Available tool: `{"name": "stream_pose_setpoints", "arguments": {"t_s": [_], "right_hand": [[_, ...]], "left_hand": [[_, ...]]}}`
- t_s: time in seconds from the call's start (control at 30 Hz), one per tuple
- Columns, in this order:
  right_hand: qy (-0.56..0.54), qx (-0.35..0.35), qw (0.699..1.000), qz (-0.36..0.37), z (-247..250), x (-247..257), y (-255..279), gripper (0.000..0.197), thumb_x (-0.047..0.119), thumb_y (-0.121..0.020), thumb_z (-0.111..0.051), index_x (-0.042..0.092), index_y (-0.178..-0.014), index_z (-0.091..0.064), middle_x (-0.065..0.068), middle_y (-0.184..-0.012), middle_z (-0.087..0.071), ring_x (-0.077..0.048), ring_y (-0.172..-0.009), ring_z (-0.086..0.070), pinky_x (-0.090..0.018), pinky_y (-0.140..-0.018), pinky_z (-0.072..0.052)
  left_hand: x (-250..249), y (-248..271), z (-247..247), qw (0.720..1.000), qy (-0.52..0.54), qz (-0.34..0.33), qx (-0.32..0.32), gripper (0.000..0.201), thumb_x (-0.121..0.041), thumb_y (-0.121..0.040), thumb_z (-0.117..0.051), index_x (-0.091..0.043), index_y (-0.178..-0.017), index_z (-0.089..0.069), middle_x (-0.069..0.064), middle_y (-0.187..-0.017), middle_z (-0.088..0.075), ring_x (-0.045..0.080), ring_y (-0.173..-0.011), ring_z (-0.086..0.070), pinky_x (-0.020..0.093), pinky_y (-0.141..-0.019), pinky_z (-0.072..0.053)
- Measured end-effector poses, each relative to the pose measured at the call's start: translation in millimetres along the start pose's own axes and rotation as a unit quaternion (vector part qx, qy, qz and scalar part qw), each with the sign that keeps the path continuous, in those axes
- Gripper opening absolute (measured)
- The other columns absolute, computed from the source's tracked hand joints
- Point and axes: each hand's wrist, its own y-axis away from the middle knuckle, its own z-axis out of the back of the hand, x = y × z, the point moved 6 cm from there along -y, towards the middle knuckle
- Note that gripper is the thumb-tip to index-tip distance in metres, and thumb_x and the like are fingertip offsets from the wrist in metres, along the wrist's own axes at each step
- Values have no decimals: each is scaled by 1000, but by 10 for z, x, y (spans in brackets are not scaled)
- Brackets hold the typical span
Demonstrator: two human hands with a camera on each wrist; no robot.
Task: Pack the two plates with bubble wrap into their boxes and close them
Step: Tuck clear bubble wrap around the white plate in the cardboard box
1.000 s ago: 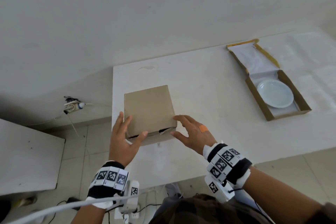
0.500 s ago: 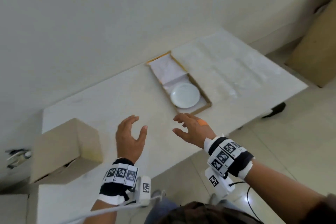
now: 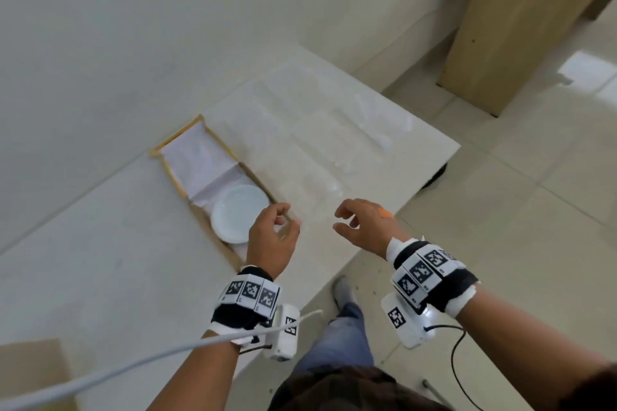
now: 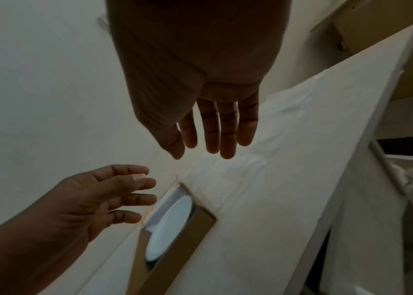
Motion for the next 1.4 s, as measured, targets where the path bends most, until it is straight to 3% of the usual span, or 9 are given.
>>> {"name": "stream_pose_setpoints", "arguments": {"t_s": [0.2,0.33,0.5,0.7,0.83,0.97,1.17,1.27,1.4], "right_hand": [[-23,-15,995,-98,461,-650,-360,18,33,-88,-60,23,-103,-60,9,-101,-57,-11,-84,-57,-24,-79,-46],[-5,-42,992,-117,807,-953,-701,20,32,-87,-61,21,-104,-61,4,-105,-59,-12,-83,-56,-24,-77,-43],[16,-43,990,-135,1278,-1340,-1364,26,34,-88,-59,21,-110,-57,1,-110,-57,-17,-92,-56,-26,-77,-42],[-2,-39,992,-118,1528,-1528,-2090,33,34,-87,-59,20,-116,-51,-3,-122,-48,-21,-101,-57,-33,-84,-48],[38,1,996,-82,1521,-1628,-2443,41,32,-88,-57,21,-125,-44,-4,-131,-41,-23,-107,-53,-35,-84,-49],[110,30,993,-42,1468,-1697,-2646,43,29,-88,-57,16,-127,-44,-7,-130,-42,-24,-117,-45,-37,-92,-47],[101,18,995,-12,1496,-1758,-2612,39,23,-88,-58,12,-124,-48,-8,-126,-44,-24,-114,-43,-30,-88,-42],[75,32,997,-9,1495,-1815,-2559,40,19,-87,-59,11,-125,-48,-8,-128,-43,-24,-116,-44,-30,-90,-41],[12,40,998,-40,1517,-1907,-2498,44,15,-85,-60,15,-126,-45,-4,-123,-46,-20,-107,-52,-31,-86,-47]], "left_hand": [[-238,-644,-685,999,15,15,50,20,-19,-84,-66,-17,-103,-62,-3,-97,-65,13,-78,-61,14,-63,-43],[-456,-967,-1040,997,6,8,78,25,-22,-84,-66,-16,-108,-61,-4,-106,-62,11,-81,-58,11,-65,-40],[-771,-1343,-1455,994,-13,36,106,31,-25,-86,-64,-15,-115,-58,-2,-114,-57,11,-86,-56,18,-73,-42],[-993,-1810,-1880,987,-68,122,83,34,-27,-88,-60,-13,-119,-56,3,-118,-58,20,-88,-61,33,-86,-50],[-993,-2143,-2155,974,-89,203,51,41,-27,-88,-59,-10,-125,-52,8,-127,-56,27,-107,-58,38,-96,-45],[-1000,-2329,-2406,953,-146,261,50,49,-28,-89,-57,-11,-133,-41,10,-131,-50,26,-119,-50,36,-94,-42],[-989,-2369,-2546,939,-106,328,-17,80,-16,-84,-63,-9,-146,-13,14,-139,-42,30,-126,-45,42,-103,-40],[-1018,-2353,-2623,943,-95,319,-19,72,-10,-83,-62,-7,-144,-23,13,-141,-40,29,-128,-42,39,-106,-37],[-1048,-2287,-2709,953,-79,292,-10,52,-12,-80,-65,-8,-127,-43,10,-128,-47,27,-117,-49,37,-97,-43]]}}
